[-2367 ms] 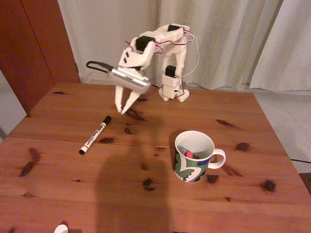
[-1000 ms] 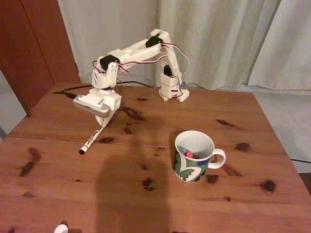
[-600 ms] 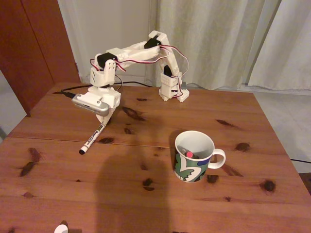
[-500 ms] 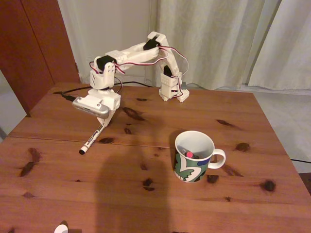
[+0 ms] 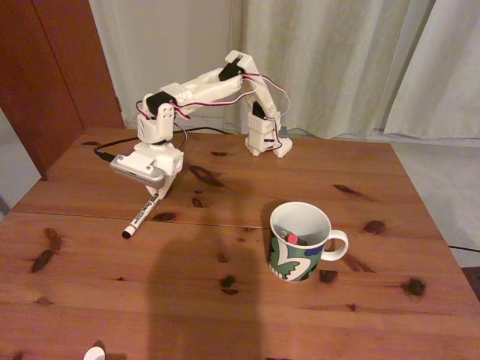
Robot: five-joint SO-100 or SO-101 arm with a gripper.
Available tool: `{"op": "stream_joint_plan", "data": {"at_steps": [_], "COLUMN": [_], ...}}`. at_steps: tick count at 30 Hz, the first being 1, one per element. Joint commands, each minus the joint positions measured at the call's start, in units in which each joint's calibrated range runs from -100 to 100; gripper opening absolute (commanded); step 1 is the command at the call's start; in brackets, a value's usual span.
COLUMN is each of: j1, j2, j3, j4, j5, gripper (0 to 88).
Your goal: Clean up the desk and place the pens and markers into the cup
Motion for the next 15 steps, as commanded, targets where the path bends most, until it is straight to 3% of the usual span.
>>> {"op": "stream_joint_plan", "data": {"at_steps": [1,15], "j1": [0.00,2.17], "j2": [-0.76,2.30], "j3": [-2.49,-2.40], "j4": [-1.41,-3.21], "j5": [-0.12,0.35], "gripper": [13.6,13.7]}}
